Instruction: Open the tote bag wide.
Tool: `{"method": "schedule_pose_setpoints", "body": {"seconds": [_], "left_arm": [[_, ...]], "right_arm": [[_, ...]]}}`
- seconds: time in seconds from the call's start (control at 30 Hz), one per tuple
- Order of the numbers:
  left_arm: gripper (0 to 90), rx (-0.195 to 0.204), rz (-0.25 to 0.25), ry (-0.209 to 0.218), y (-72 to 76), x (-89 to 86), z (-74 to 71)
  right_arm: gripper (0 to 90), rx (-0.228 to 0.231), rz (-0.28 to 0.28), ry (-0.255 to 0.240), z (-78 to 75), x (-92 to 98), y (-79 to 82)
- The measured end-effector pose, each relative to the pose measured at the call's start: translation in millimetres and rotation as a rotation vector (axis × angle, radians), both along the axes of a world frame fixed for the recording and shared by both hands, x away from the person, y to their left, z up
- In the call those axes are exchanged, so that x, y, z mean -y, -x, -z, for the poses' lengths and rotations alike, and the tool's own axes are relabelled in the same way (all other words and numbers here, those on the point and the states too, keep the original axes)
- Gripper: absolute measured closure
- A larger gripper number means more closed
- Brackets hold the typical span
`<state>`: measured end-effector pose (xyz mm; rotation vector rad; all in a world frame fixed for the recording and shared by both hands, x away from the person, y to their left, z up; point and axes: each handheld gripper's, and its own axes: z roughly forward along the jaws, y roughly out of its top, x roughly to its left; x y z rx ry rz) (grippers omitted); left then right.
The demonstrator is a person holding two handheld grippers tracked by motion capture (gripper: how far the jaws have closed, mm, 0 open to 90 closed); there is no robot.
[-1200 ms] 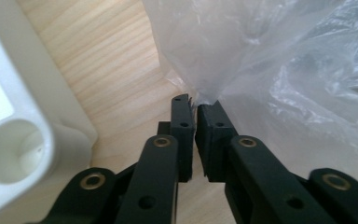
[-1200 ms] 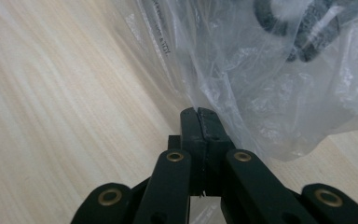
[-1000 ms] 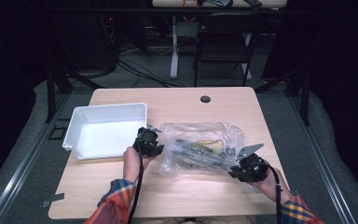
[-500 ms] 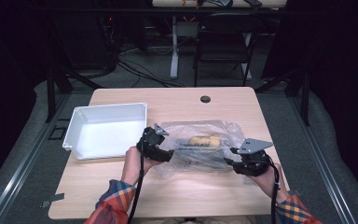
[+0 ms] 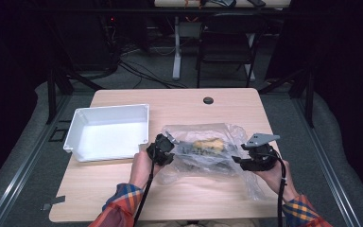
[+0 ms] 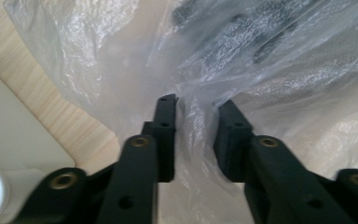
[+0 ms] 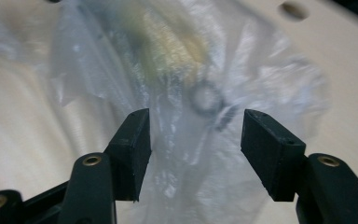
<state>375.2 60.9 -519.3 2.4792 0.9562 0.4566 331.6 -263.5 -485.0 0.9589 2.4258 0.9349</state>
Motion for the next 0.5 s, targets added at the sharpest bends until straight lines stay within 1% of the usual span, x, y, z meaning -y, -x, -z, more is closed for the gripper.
{"method": "schedule_pose_setpoints", "body": {"seconds": [0.03,0.1,0.17,0.2,0.23,0.27,0.3,0.33,0.37,0.4,0.47,0.5], "left_arm": [[78.0,0.008,-0.005,0.009,-0.1,-1.0,-0.8],[80.8,0.021,-0.018,0.028,-0.1,-2.1,-3.6],[81.1,0.027,-0.028,0.049,-0.6,-3.2,-8.0],[81.1,0.028,-0.029,0.062,-1.1,-4.1,-11.0],[81.1,0.034,-0.037,0.070,-1.6,-4.3,-13.6],[80.9,0.031,-0.038,0.077,-2.6,-4.9,-16.6],[80.5,0.045,-0.048,0.084,-3.4,-5.1,-18.8],[79.8,0.042,-0.047,0.090,-4.8,-5.9,-21.2],[79.1,0.040,-0.047,0.094,-5.7,-6.3,-22.9],[78.5,0.052,-0.057,0.097,-6.6,-6.6,-24.5],[77.6,0.050,-0.061,0.110,-10.1,-8.5,-28.5],[77.2,0.051,-0.065,0.121,-11.8,-9.3,-30.2]], "right_arm": [[41.2,-0.022,-0.006,0.002,2.9,0.2,-1.8],[39.3,-0.052,-0.026,-0.021,5.6,-0.3,-3.1],[38.3,-0.061,-0.045,-0.017,4.9,-3.6,-2.5],[38.2,-0.062,-0.049,-0.023,4.4,-5.3,-1.7],[38.9,-0.069,-0.060,-0.014,3.8,-6.9,-1.9],[44.3,-0.068,-0.068,-0.003,4.0,-8.9,-2.0],[54.1,-0.061,-0.062,0.014,4.2,-10.9,-2.3],[62.0,-0.052,-0.045,0.028,4.5,-12.1,-3.6],[69.6,-0.047,-0.032,0.023,4.5,-12.4,-5.2],[75.8,-0.039,-0.024,0.027,3.9,-12.0,-6.9],[86.4,-0.023,-0.002,0.020,2.4,-10.9,-12.9],[89.4,-0.025,0.003,0.018,2.1,-10.8,-16.4]]}}
